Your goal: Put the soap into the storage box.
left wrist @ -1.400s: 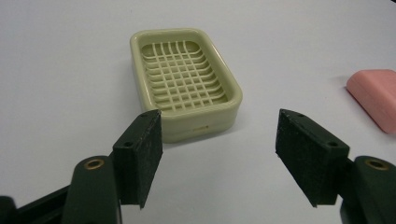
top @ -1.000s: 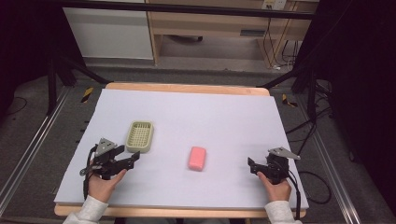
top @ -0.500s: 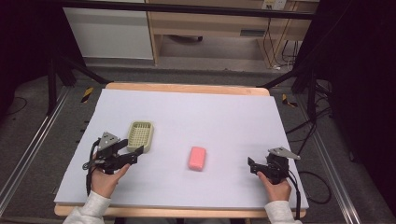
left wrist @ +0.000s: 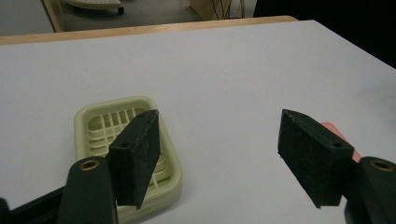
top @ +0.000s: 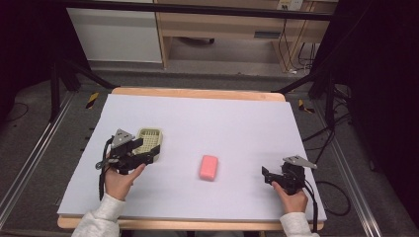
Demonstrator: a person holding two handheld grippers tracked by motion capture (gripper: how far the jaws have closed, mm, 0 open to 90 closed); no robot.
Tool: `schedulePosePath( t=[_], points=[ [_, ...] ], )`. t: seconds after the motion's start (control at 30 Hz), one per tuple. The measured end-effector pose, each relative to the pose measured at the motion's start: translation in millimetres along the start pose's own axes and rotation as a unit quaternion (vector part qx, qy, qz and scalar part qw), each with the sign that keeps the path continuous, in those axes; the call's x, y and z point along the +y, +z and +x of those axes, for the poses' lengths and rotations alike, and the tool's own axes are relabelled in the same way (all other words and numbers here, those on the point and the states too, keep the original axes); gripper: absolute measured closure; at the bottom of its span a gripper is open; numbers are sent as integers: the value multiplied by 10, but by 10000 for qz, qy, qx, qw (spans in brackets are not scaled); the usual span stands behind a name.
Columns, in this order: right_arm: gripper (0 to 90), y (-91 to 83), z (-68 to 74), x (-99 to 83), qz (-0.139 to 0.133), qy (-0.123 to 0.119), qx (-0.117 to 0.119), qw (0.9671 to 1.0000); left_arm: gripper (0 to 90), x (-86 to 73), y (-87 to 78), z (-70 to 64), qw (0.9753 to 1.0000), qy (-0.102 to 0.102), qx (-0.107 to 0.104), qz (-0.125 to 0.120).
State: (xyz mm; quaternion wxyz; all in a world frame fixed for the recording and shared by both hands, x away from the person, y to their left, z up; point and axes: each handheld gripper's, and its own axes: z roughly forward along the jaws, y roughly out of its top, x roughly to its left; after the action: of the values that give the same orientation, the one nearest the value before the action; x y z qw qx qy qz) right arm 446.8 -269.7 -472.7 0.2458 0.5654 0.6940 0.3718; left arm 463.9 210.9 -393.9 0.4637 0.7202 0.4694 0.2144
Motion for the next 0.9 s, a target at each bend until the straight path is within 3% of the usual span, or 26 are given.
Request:
schedulePosePath(
  t=[0.5,0.9],
  points=[
    [72,-21,-3,25,-138,-40,60,9999,292,89,144,-189,9998,167,-72,94],
    [72,-17,-6,35,-120,-75,65,9999,289,132,321,-419,9991,298,-205,215]
  ],
)
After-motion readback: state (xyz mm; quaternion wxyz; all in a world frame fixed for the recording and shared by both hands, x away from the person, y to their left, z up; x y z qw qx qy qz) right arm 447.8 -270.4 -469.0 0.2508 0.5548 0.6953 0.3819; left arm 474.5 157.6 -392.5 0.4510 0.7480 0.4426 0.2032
